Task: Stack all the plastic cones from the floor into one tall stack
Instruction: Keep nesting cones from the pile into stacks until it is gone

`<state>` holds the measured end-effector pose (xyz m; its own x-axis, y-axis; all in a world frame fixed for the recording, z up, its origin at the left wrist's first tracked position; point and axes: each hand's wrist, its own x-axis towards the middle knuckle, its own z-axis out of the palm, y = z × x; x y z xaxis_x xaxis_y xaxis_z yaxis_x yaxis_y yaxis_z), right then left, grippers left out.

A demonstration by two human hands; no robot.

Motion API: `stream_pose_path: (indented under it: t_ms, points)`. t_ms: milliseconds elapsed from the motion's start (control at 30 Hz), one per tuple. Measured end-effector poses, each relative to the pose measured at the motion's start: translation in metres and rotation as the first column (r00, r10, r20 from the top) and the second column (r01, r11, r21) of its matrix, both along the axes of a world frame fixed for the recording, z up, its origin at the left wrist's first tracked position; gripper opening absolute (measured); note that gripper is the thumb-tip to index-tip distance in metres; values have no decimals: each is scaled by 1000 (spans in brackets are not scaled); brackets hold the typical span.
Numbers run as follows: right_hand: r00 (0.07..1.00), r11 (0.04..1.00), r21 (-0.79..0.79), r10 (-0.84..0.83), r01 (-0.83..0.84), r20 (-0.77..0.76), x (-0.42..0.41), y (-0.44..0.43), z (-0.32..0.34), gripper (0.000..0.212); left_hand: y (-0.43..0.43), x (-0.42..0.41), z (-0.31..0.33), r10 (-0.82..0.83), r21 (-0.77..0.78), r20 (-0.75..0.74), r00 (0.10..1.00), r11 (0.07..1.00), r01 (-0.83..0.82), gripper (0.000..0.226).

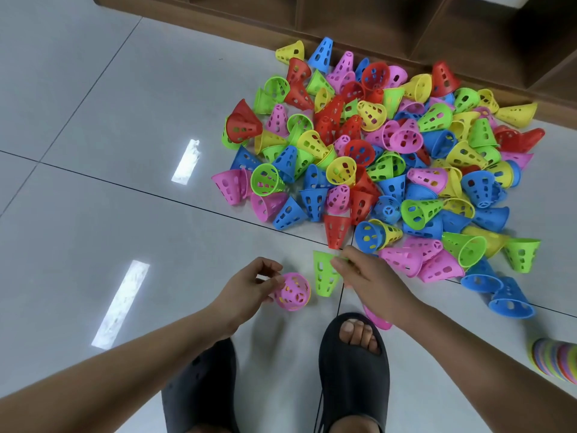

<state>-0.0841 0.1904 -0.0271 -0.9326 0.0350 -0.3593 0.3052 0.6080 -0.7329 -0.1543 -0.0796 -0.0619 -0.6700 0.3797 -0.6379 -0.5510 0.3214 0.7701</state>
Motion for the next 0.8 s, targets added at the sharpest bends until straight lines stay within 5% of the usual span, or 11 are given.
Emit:
stream_pose_path:
  t_ms: [133,300,533,800]
  points:
    - [969,874,-421,-192,240,154,-1,-18,26,40,-3,1,-4,-9,-37,17,1000,999,10,10]
    - [874,603,-647,-205,467,440,2,-38,42,35,-8,1,-10,-43,-85,42,998,995,46,11]
    - [777,483,-677,-12,555,629,9,-52,26,36,-10,-10,-11,-60,-100,5,998,993,60,9]
    - [678,558,-486,-203,673,707,9,-52,-7,25,-5,-50,6,-90,-115,-180,979,991,70,9]
